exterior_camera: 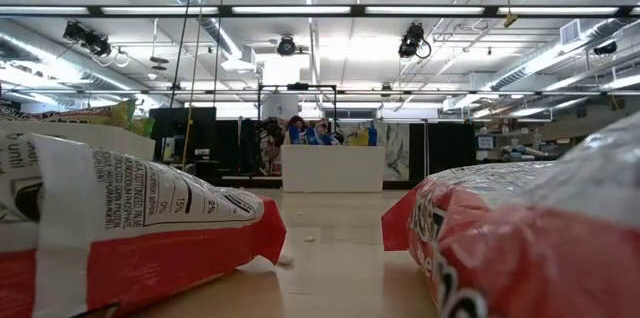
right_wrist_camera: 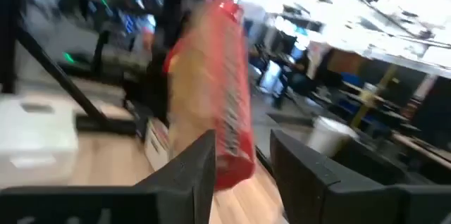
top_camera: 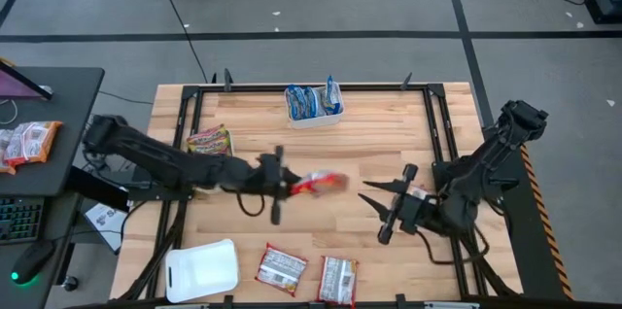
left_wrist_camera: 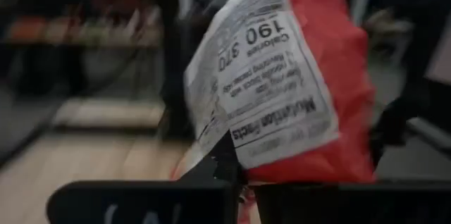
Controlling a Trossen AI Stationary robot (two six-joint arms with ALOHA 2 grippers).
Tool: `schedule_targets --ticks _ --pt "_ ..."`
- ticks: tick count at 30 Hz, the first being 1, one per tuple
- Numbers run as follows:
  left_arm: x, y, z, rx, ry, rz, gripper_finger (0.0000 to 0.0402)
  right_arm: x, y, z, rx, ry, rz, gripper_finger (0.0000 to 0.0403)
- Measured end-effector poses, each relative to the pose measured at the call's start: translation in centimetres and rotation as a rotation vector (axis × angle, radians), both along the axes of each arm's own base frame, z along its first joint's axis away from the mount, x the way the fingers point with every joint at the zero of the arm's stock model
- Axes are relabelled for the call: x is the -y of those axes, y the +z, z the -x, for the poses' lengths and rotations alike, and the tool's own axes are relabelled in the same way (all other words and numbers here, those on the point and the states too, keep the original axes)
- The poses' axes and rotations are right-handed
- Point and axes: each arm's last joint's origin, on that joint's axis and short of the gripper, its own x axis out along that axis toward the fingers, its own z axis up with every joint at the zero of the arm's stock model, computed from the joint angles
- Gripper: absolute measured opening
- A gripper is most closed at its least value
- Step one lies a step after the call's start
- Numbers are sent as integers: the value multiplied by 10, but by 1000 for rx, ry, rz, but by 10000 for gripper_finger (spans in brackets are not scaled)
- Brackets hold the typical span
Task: Sort Maruchan noodles
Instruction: Put the red noodle pack into the bottom white bin
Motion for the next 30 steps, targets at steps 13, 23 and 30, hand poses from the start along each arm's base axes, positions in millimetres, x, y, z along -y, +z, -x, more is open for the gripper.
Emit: schedule_targets --ticks 13,23,30 --pt "27 36 82 -768 97 673 23 27 -47 -21 -288 148 -166 140" --pt "96 33 130 -1169 250 1367 23 43 -57 -32 -465 331 -185 140" --pt "121 21 134 -1208 350 1482 22 36 -83 -17 -590 419 -170 140"
